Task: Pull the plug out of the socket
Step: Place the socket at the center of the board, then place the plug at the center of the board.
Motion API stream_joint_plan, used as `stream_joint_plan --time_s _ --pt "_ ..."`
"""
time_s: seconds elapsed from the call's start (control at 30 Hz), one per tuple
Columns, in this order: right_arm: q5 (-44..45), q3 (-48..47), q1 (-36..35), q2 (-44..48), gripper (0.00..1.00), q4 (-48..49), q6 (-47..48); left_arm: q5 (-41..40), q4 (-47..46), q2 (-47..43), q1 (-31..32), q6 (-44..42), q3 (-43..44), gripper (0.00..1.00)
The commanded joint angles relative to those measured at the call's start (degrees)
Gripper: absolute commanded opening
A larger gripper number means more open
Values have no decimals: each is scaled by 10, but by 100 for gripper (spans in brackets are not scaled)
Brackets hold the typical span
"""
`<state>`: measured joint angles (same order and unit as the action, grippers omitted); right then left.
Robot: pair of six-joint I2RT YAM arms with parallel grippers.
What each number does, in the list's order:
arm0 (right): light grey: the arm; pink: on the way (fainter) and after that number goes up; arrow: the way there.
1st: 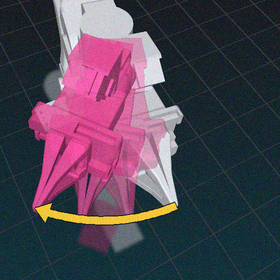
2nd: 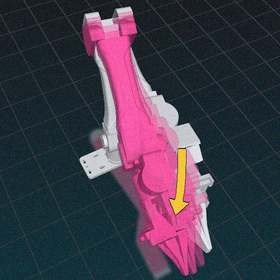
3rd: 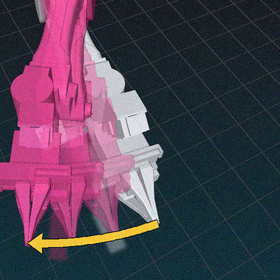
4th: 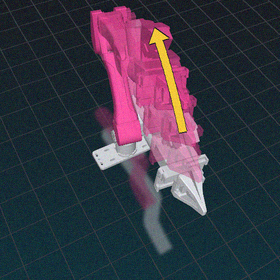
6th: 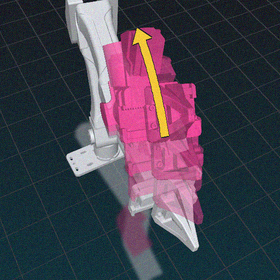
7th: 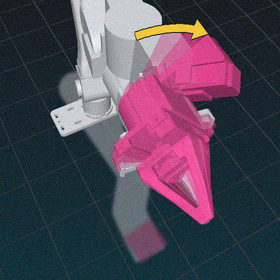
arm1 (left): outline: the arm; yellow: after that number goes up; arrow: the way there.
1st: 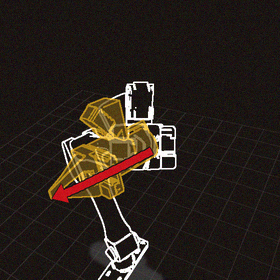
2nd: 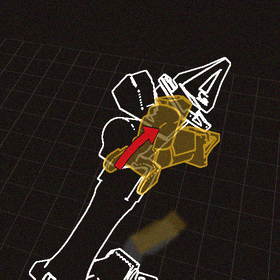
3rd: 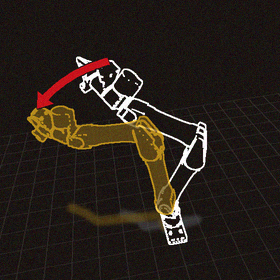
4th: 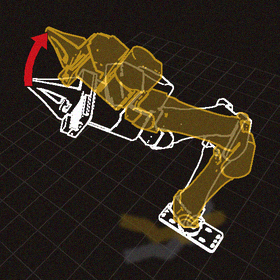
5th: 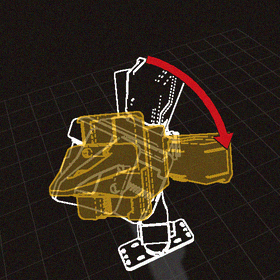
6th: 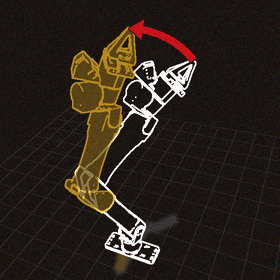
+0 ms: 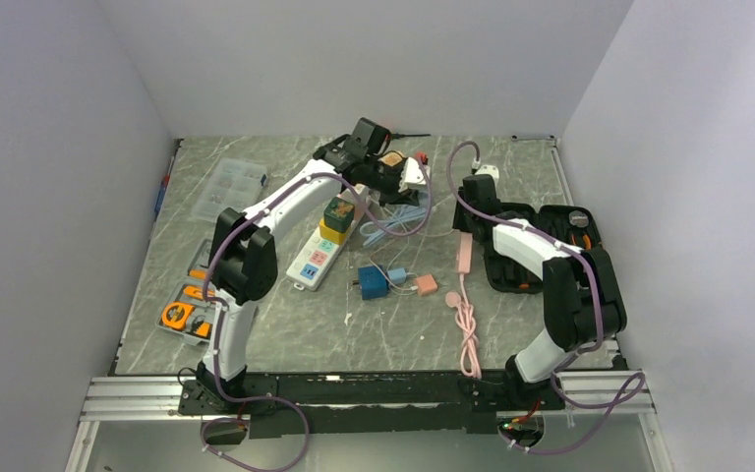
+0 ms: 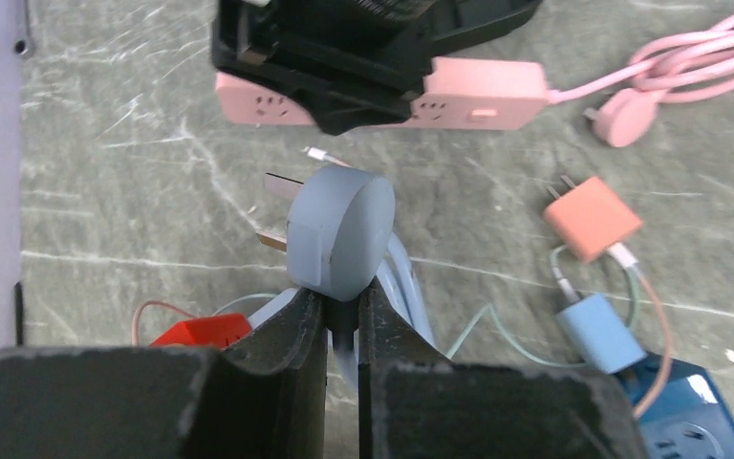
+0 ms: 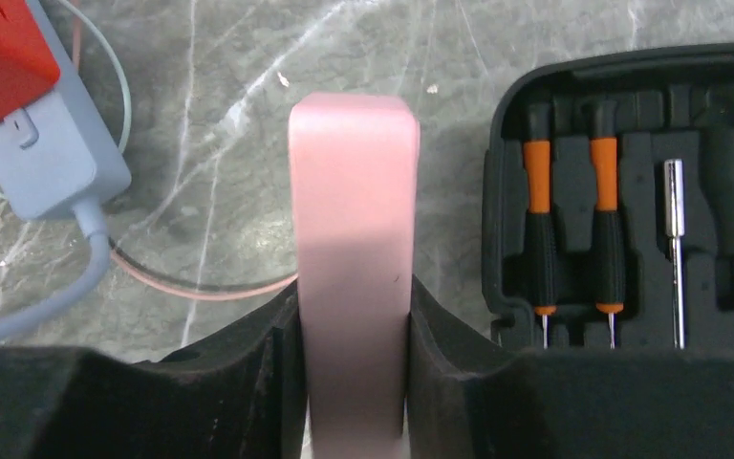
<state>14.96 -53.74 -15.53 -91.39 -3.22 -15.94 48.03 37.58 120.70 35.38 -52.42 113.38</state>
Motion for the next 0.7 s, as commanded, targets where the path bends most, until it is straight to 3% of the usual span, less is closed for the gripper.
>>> stream_joint_plan --time_s 0.0,0.07,0.17,0.33,0.4,0.47,0.6,0.67 --pt "19 -5 7 19 48 -23 -78 -50 -116 15 6 58 24 10" --pt "5 13 10 41 64 -10 -93 -69 -124 24 16 46 19 10" --pt "-13 26 15 78 79 4 -104 -96 -137 45 27 40 19 9" --pt "-36 15 25 120 86 -6 -115 -134 -130 95 30 77 91 9" --pt "-46 19 25 147 87 1 -117 -153 -144 98 30 102 91 15" --pt "-61 27 25 170 87 7 -120 -155 -137 97 33 110 87 39" --pt "-100 49 24 213 88 13 -128 -154 -84 78 48 96 63 72" --pt "-123 68 24 237 88 13 -133 -154 -49 68 51 95 62 98"
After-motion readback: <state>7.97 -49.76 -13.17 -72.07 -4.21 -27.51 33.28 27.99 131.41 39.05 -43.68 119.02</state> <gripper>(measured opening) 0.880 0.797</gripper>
